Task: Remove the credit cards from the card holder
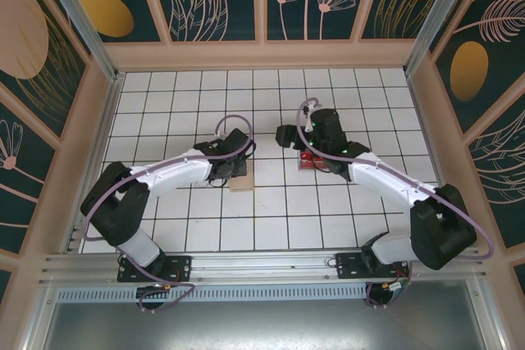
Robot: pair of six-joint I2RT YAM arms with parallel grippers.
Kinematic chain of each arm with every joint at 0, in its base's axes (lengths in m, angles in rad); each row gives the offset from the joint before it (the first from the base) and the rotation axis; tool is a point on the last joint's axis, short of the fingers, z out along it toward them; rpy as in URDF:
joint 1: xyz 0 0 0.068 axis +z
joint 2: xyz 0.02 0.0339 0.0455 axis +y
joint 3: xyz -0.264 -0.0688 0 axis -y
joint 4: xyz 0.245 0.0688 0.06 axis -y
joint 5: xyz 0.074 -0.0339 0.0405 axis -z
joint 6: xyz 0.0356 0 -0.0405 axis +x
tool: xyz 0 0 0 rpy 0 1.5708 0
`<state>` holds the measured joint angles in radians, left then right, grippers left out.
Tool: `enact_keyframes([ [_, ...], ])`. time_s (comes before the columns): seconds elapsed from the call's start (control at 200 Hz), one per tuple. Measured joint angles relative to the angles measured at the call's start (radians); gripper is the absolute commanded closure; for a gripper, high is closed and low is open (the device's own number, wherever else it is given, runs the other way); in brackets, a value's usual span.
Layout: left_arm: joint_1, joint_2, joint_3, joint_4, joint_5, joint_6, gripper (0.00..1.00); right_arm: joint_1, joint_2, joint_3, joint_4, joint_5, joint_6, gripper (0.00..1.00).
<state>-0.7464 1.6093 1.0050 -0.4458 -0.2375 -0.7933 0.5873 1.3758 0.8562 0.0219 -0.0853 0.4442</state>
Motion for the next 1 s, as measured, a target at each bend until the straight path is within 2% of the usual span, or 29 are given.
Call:
enact_keyframes([
  [0.145, 0.000, -0.087, -0.010, 0.000, -0.027, -0.026, 1.00, 0.040, 0.068, 0.029, 0.015, -0.048, 0.022, 0.34],
  [0.38, 0.000, -0.208, -0.017, 0.001, -0.037, -0.047, 1.00, 0.072, 0.220, 0.100, 0.034, -0.192, 0.037, 0.31],
  [0.45, 0.000, -0.217, -0.017, 0.001, -0.037, -0.051, 1.00, 0.074, 0.281, 0.125, 0.037, -0.256, 0.043, 0.36],
  [0.576, 0.000, -0.217, -0.039, 0.014, -0.037, -0.058, 1.00, 0.074, 0.367, 0.161, 0.032, -0.337, 0.060, 0.39],
  [0.756, 0.000, -0.217, -0.066, 0.014, -0.052, -0.081, 1.00, 0.075, 0.414, 0.183, 0.002, -0.373, 0.063, 0.50],
  [0.911, 0.000, -0.217, -0.066, -0.006, -0.083, -0.108, 1.00, 0.077, 0.421, 0.185, -0.017, -0.391, 0.063, 0.51],
  [0.996, 0.000, -0.217, -0.067, -0.024, -0.100, -0.123, 1.00, 0.079, 0.425, 0.185, -0.028, -0.393, 0.063, 0.56],
])
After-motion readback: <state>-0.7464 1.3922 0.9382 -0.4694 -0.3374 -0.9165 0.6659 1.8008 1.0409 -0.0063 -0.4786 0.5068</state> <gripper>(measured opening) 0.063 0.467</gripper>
